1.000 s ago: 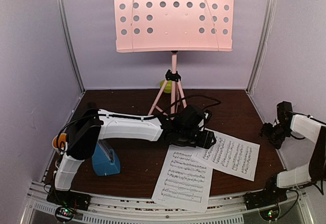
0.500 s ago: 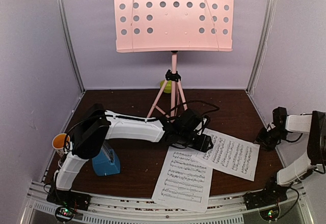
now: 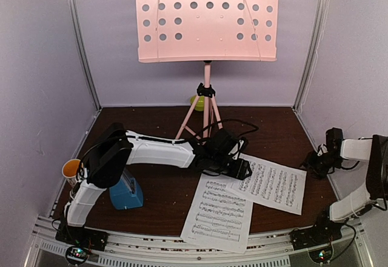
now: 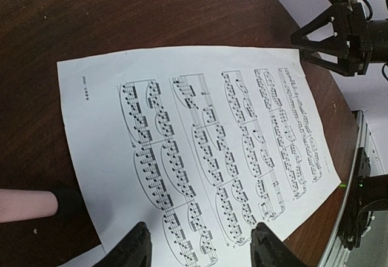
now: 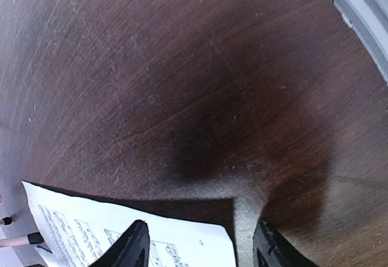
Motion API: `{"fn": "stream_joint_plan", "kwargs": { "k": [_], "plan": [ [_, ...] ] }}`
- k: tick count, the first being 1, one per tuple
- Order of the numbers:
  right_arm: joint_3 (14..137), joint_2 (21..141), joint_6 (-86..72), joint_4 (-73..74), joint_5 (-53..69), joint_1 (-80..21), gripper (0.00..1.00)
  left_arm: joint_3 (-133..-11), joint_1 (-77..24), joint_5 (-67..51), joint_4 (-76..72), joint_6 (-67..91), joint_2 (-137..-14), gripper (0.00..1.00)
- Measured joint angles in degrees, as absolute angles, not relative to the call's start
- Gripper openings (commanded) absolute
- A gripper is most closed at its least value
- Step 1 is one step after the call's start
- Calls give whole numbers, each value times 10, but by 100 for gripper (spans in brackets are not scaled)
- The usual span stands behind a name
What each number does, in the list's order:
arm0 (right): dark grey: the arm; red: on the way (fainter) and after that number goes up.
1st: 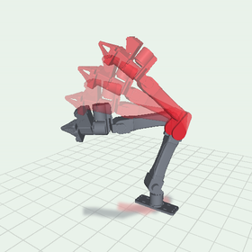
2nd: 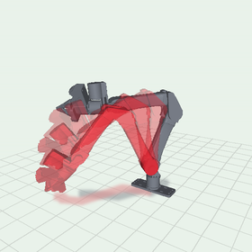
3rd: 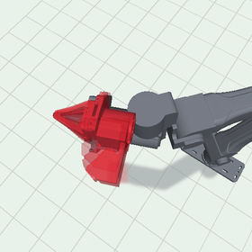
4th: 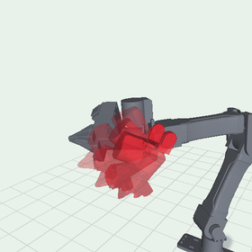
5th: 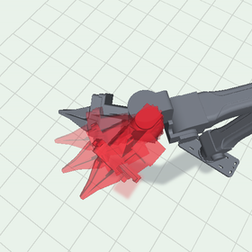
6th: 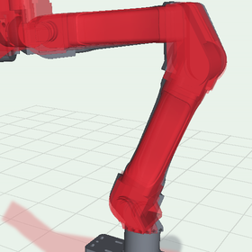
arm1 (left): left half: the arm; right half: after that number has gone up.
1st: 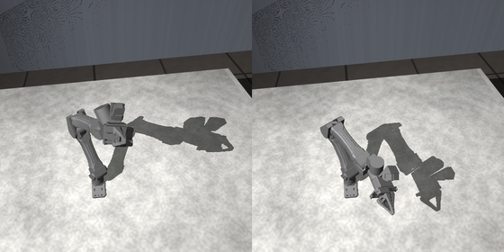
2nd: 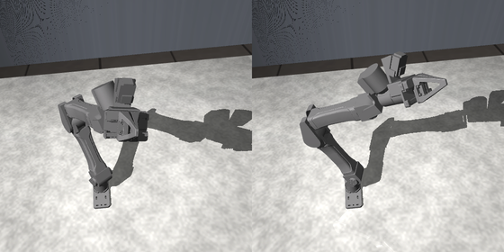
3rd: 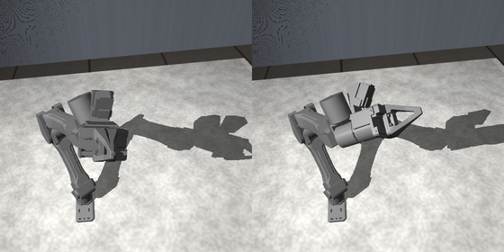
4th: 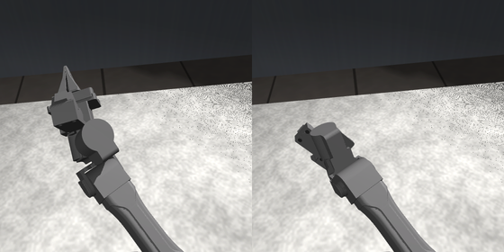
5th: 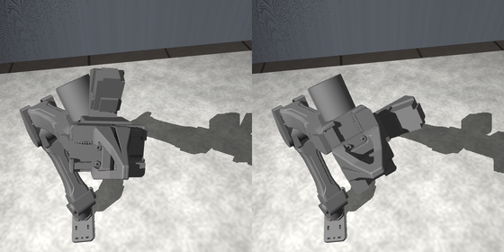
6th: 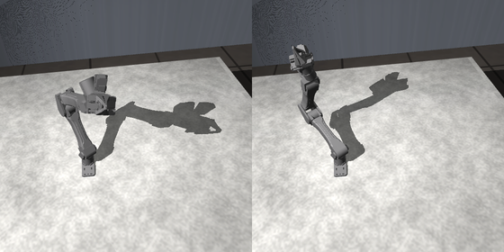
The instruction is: Set up the instrument practice props
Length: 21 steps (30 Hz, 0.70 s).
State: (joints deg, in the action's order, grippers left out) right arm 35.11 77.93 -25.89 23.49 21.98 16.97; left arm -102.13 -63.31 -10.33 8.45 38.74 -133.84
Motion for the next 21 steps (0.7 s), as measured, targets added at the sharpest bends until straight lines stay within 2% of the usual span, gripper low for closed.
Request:
{"fn": "stream_joint_plan", "kwargs": {
  "k": [3, 7, 11, 14, 21],
  "plan": [
    [351, 780, -250, 230, 217, 172, 58, -1021, -633, -104, 84, 389, -1338, 57],
    [340, 788, -241, 200, 238, 174, 51, -1021, -633, -105, 84, 391, -1339, 57],
    [327, 800, -238, 150, 280, 175, 37, -1021, -632, -105, 84, 396, -1339, 56],
    [320, 813, -231, 120, 305, 177, 30, -1021, -629, -105, 85, 398, -1341, 56],
    [298, 812, -227, 93, 343, 178, 25, -1021, -619, -110, 87, 408, -1357, 56]
  ]
}}
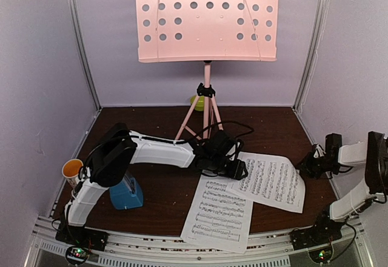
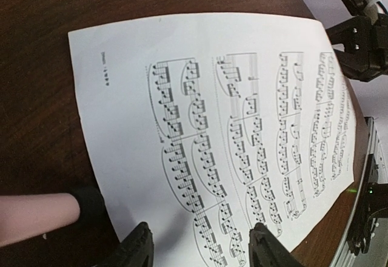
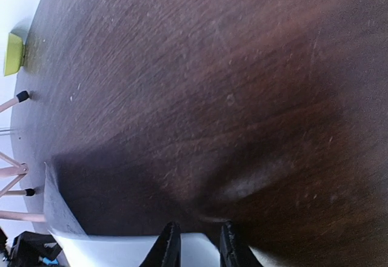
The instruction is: Set up the instrument practice props
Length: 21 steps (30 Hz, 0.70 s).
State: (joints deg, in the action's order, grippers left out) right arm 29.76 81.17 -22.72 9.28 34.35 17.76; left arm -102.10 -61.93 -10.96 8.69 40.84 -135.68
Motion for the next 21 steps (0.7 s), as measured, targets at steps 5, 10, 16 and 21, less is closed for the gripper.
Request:
{"fn": "stream_joint_plan", "kwargs": {
  "k": [5, 10, 16, 21],
  "plan": [
    [275, 785, -229, 96, 354, 178, 32, -1021, -615, -112, 90, 412, -1363, 56],
    [270, 755, -236, 124, 325, 177, 57, -1021, -613, -115, 91, 413, -1363, 56],
    [266, 729, -251, 131, 302, 176, 65, -1020, -611, -117, 91, 414, -1363, 56],
    [242, 703, -274, 119, 307, 176, 65, -1010, -607, -119, 86, 417, -1363, 55]
  ]
}}
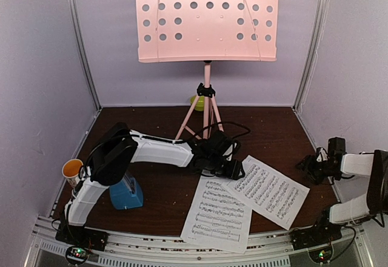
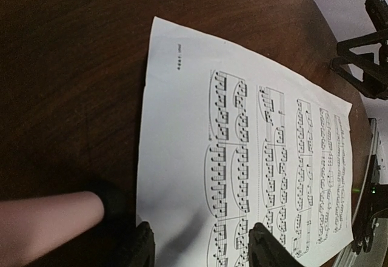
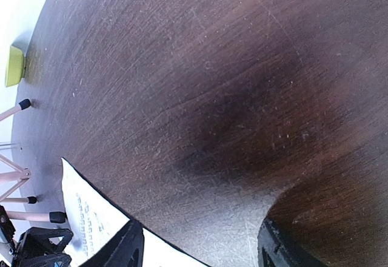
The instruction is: Set up the instrument practice props
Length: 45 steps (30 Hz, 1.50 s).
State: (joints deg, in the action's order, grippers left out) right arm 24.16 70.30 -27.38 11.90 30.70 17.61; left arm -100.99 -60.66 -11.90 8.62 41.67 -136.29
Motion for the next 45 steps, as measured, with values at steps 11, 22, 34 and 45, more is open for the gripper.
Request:
{"fn": "stream_joint_plan", "kwargs": {
  "k": [11, 22, 34, 45],
  "plan": [
    [275, 736, -268, 156, 329, 125, 63, -1009, -604, -128, 86, 417, -1363, 55],
    [321, 784, -259, 198, 360, 65, 60, -986, -600, -83, 119, 378, -1324, 60],
    [339, 780, -253, 263, 321, 7, 59, -903, -706, 54, 86, 166, -1180, 80],
    [326, 780, -264, 248, 331, -29, 50, -860, -795, 57, 60, -11, -1211, 76]
  ]
}}
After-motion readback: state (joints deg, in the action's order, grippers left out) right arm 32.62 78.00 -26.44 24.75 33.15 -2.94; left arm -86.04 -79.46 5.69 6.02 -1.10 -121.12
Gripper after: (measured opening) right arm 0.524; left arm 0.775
